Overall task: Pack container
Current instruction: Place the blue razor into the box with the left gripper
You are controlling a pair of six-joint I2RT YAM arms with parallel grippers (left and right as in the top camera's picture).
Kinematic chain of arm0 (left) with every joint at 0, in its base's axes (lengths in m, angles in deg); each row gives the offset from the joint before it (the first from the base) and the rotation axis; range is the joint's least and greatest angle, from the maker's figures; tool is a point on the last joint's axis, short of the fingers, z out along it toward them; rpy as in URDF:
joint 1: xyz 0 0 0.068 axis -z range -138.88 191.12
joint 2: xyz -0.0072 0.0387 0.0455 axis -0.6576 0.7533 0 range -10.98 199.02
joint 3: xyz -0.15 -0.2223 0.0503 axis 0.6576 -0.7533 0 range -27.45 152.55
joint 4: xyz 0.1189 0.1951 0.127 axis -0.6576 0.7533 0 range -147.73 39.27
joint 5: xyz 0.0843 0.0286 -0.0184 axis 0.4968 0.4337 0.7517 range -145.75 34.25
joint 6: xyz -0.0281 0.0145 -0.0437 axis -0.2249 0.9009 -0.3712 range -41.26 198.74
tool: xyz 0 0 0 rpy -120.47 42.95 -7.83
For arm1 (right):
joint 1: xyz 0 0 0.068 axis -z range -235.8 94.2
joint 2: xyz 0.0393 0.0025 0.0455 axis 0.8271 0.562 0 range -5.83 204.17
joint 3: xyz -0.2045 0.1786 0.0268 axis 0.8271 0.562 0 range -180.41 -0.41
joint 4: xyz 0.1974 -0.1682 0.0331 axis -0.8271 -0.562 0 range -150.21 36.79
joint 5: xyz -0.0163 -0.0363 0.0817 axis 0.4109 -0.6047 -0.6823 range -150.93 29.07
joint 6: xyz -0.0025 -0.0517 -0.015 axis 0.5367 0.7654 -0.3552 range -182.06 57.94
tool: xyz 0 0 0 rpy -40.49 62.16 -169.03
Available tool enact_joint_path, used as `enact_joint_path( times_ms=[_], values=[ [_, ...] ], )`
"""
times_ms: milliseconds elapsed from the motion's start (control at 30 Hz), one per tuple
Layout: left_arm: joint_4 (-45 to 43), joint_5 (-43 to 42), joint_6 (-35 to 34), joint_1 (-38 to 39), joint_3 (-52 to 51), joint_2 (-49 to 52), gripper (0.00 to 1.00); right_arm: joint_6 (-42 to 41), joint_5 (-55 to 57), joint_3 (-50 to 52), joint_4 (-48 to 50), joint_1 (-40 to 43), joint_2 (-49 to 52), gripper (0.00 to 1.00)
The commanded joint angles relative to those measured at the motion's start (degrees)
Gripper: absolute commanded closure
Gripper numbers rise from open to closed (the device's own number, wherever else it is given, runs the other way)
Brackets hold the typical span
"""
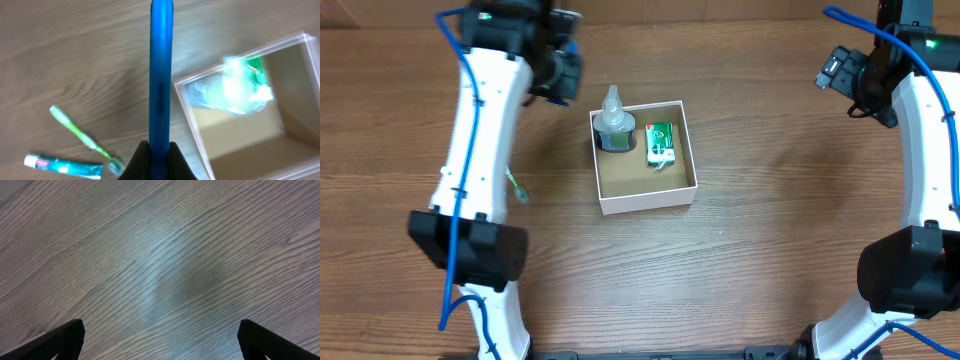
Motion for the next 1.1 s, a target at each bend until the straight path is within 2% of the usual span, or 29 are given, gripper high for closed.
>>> enact_joint_path(
  times_ms=[0,167,267,500,533,567,600,633,700,767,833,900,967,1067],
  values=[
    [5.5,-1.6,12.8,10.6,4.0,-0.1,0.96,0.0,0.4,-1.2,0.2,-0.2,-1.5,0.00],
    [9.9,-1.7,19.7,21.0,1.5,0.0,0.96,0.0,0.4,-1.2,0.2,-0.2,-1.5,0.00],
    [8.5,-1.7,21.8,21.1,-3.4,0.4,0.96,0.0,0.4,-1.2,0.2,-0.2,-1.5,0.00],
    [-3.4,-1.7,22.3,19.7,-20.2,0.5,0.94,0.0,0.4,-1.2,0.2,-0.2,-1.5,0.00],
    [-6.1,-1.7,22.2,19.7,-23.1,0.5,0.87,0.0,0.4,-1.2,0.2,-0.2,-1.5,0.00],
    [-7.3,-1.7,22.2,19.7,-24.3,0.5,0.66,0.0,0.4,-1.2,0.2,-0.2,-1.5,0.00],
    [-9.3,-1.7,22.1,19.7,-25.7,0.5,0.41,0.0,0.4,-1.2,0.2,-0.2,-1.5,0.00],
    [-10.2,-1.7,21.9,19.8,-26.0,0.5,0.35,0.0,0.4,-1.2,0.2,-0.2,-1.5,0.00],
    [-11.2,-1.0,21.1,19.5,-25.4,0.4,0.30,0.0,0.4,-1.2,0.2,-0.2,-1.5,0.00],
    [-11.2,0.3,19.4,19.4,-23.7,0.3,0.30,0.0,0.4,-1.2,0.2,-0.2,-1.5,0.00],
    [-6.9,-0.2,18.4,19.7,-16.8,0.2,0.32,0.0,0.4,-1.2,0.2,-0.2,-1.5,0.00],
    [-1.8,-0.4,13.1,20.1,-8.7,0.1,0.32,0.0,0.4,-1.2,0.2,-0.2,-1.5,0.00],
    [5.1,0.1,5.2,19.6,1.2,-0.5,0.28,0.0,0.4,-1.2,0.2,-0.2,-1.5,0.00],
    [7.1,6.1,-7.6,14.4,3.3,-2.5,0.25,0.0,0.4,-1.2,0.2,-0.2,-1.5,0.00]
  ],
)
